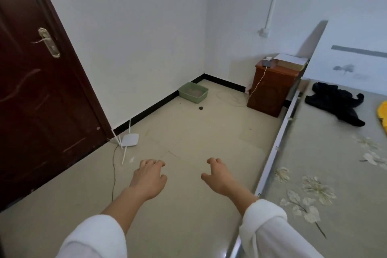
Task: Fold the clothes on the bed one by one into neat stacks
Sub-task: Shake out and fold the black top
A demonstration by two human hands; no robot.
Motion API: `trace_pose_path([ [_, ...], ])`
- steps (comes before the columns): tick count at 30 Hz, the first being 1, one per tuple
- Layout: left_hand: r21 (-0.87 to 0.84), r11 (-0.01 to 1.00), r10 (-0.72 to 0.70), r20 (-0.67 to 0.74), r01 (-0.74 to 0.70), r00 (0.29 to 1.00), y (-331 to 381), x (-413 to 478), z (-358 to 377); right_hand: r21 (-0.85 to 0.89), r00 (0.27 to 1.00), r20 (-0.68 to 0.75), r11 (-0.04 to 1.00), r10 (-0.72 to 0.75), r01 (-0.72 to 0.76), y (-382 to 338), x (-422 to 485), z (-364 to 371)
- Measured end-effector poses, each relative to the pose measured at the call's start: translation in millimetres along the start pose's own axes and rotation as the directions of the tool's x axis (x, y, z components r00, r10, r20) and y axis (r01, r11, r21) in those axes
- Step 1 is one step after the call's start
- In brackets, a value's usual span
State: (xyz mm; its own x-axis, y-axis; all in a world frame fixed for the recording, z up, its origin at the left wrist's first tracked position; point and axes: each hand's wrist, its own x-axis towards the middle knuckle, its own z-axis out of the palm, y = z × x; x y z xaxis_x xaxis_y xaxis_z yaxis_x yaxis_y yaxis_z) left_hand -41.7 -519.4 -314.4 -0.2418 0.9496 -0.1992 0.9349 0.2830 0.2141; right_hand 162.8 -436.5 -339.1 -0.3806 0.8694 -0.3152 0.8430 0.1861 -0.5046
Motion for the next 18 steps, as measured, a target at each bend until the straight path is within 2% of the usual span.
trace_pose_path([
  [5,-0.007,0.995,0.103,0.000,-0.103,0.995,-39.3,84.1,-29.6,0.041,0.993,-0.022,0.992,0.116,-0.116,-40.0,62.5,4.0],
  [9,-0.023,0.986,0.166,0.010,-0.166,0.986,-38.4,149.7,-45.5,0.058,0.979,-0.069,0.980,0.192,-0.188,-44.8,96.6,-10.7],
  [13,-0.059,0.964,0.261,0.041,-0.258,0.965,-3.4,211.9,-46.5,0.088,0.953,-0.133,0.961,0.272,-0.262,-21.9,125.3,-43.3],
  [18,-0.096,0.911,0.408,0.078,-0.400,0.910,73.5,295.1,-38.4,0.131,0.904,-0.194,0.924,0.380,-0.360,29.8,169.5,-97.4],
])
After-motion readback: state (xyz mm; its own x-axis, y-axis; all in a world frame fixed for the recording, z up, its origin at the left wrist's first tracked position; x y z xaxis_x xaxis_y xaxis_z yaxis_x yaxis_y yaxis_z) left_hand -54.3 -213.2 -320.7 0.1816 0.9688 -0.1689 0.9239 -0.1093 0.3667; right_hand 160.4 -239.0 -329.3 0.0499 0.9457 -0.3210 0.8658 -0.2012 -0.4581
